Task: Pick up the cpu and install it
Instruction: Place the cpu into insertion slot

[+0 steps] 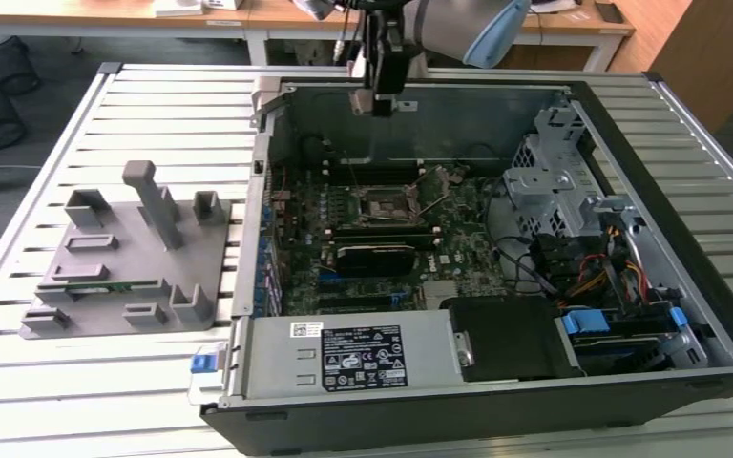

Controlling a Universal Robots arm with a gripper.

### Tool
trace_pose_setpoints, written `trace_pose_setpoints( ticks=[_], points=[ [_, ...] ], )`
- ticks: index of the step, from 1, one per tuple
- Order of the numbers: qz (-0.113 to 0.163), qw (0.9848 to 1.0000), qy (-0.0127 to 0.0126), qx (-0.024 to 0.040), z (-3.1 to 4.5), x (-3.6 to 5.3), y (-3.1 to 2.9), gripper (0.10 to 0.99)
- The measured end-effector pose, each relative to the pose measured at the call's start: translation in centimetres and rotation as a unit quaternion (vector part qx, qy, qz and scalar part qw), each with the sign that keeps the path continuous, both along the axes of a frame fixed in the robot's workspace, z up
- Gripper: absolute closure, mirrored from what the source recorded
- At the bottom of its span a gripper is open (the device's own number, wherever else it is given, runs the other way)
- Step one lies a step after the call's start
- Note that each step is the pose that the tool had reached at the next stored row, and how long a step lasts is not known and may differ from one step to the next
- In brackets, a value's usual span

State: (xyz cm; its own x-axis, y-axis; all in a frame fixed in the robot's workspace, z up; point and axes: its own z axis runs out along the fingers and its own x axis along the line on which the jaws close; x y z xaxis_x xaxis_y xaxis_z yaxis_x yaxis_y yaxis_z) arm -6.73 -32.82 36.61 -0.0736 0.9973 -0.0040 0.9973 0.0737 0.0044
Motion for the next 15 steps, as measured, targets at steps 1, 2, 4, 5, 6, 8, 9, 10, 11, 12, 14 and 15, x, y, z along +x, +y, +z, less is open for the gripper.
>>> trace_pose_setpoints(
  ticks=[1,2,4,5,6,8,9,10,11,12,14,15],
  points=[
    [-0.006,1.0,-0.0002,0.0,-0.06,0.0,0.0,0.553],
    [-0.009,1.0,-0.0005,0.0,-0.12,0.0,0.0,0.553],
    [-0.011,0.9999,-0.0028,-0.0001,-0.24,-0.01,0.0,0.553],
    [-0.011,0.9999,-0.0043,-0.0004,-0.29,0.0,0.0,0.553],
    [-0.011,0.9999,-0.006,-0.0005,-0.35,0.0,0.0,0.553],
    [-0.011,0.9999,-0.0067,-0.0005,-0.49,0.02,0.0,0.553],
    [-0.012,0.9999,-0.0067,-0.001,-0.54,0.04,0.0,0.553],
    [-0.012,0.9999,-0.0067,-0.0014,-0.61,0.07,0.0,0.553],
    [-0.013,0.9999,-0.0072,-0.0014,-0.72,0.06,0.0,0.553],
    [-0.013,0.9999,-0.0074,-0.0014,-0.82,0.08,0.0,0.553],
    [-0.013,0.9999,-0.0074,-0.0014,-1.0,0.16,0.06,0.553],
    [-0.013,0.9999,-0.0074,-0.0014,-1.15,0.17,0.07,0.553]
  ],
)
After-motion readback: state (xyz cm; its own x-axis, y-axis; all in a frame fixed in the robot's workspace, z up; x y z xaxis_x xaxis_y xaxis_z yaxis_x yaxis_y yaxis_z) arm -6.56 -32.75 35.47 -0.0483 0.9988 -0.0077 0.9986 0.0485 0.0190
